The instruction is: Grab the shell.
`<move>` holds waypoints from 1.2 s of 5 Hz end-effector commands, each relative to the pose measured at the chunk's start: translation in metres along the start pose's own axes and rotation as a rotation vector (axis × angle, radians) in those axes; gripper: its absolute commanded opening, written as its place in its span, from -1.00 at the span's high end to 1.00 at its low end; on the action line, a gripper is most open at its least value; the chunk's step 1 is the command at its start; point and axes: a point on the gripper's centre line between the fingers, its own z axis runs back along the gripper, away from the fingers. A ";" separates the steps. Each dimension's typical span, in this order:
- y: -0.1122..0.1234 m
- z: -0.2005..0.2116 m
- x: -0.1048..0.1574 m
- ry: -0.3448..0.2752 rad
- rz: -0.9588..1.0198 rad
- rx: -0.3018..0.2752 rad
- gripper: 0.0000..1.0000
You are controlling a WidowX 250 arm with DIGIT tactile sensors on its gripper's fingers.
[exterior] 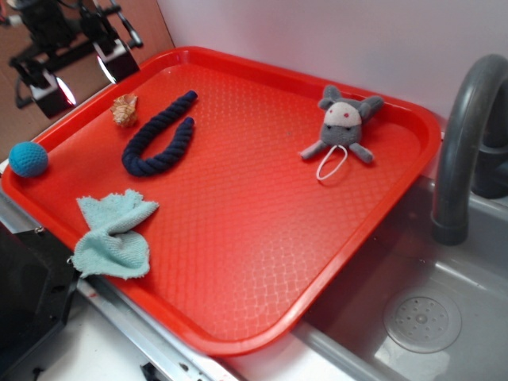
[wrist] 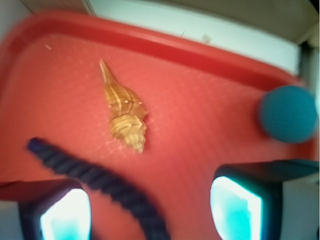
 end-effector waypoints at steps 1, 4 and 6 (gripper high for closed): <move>-0.022 -0.018 0.026 -0.006 -0.073 -0.087 -1.00; -0.023 -0.043 0.021 -0.006 -0.057 -0.013 1.00; -0.020 -0.046 0.018 -0.029 -0.050 0.004 1.00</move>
